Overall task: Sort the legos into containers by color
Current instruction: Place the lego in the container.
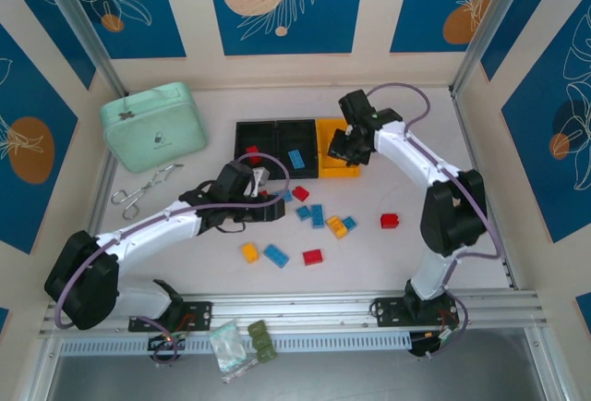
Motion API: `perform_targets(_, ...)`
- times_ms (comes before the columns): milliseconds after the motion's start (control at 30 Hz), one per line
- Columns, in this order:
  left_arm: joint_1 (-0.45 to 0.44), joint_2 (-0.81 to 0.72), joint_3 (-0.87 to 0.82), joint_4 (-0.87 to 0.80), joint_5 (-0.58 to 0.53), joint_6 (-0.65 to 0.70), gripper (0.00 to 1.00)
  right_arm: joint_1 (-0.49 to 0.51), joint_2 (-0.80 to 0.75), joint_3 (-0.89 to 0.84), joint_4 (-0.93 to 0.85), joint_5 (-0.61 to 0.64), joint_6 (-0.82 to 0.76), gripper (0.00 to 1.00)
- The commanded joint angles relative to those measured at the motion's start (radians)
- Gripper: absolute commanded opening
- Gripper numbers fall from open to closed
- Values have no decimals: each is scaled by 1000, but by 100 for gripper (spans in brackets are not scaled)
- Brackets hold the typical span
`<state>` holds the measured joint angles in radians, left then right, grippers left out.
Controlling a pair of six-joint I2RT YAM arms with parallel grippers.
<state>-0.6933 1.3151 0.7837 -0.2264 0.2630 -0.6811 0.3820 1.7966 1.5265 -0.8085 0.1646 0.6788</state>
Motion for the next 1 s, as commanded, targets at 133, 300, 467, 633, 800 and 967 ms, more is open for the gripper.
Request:
perform_targets(133,-16,12,22,-9,8,-13,58,-24,207,247,-115,27,-62,33)
perform_targets(300,-15,12,10,-16,1,-9,58,-26,269,284,-136,61,-60,34)
perform_targets(467,-16,14,4,-18,-2,-5,59,-19,289,256,-121,61,-52,35)
perform_targets(633,-16,15,-1,-16,-3,-4,59,-11,303,216,-101,50,-39,36)
perform_targets(800,-17,12,-7,-20,-4,-5,58,-7,320,207,-88,39,-36,39)
perform_targets(967,-16,6,-14,-22,-7,-8,58,-3,337,226,-91,40,-35,45)
